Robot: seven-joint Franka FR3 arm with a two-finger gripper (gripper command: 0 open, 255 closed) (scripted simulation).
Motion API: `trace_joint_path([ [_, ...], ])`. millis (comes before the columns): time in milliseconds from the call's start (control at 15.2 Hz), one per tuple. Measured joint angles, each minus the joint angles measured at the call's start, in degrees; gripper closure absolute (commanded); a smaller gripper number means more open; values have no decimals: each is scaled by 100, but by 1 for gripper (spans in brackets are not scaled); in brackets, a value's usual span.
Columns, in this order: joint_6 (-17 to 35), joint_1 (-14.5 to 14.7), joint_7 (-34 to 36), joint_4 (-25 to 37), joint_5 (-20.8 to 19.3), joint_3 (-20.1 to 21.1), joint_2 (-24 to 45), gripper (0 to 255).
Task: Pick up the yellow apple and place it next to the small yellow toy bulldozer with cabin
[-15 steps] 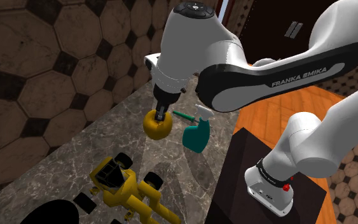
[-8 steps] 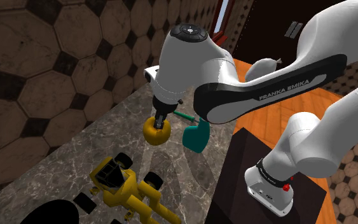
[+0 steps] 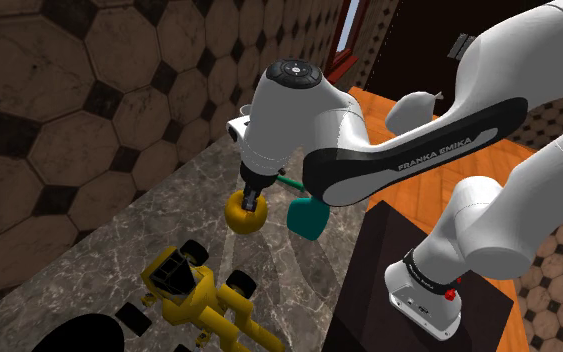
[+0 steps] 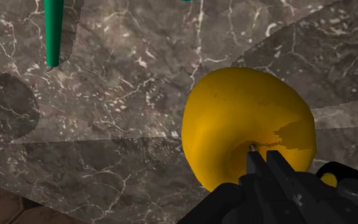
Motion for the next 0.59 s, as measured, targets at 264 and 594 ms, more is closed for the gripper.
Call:
trace_joint_path([
  [264,4,-1,1,-1,-2,0,2,0],
  [594,5,-1,1,-1,-2,0,2,0],
])
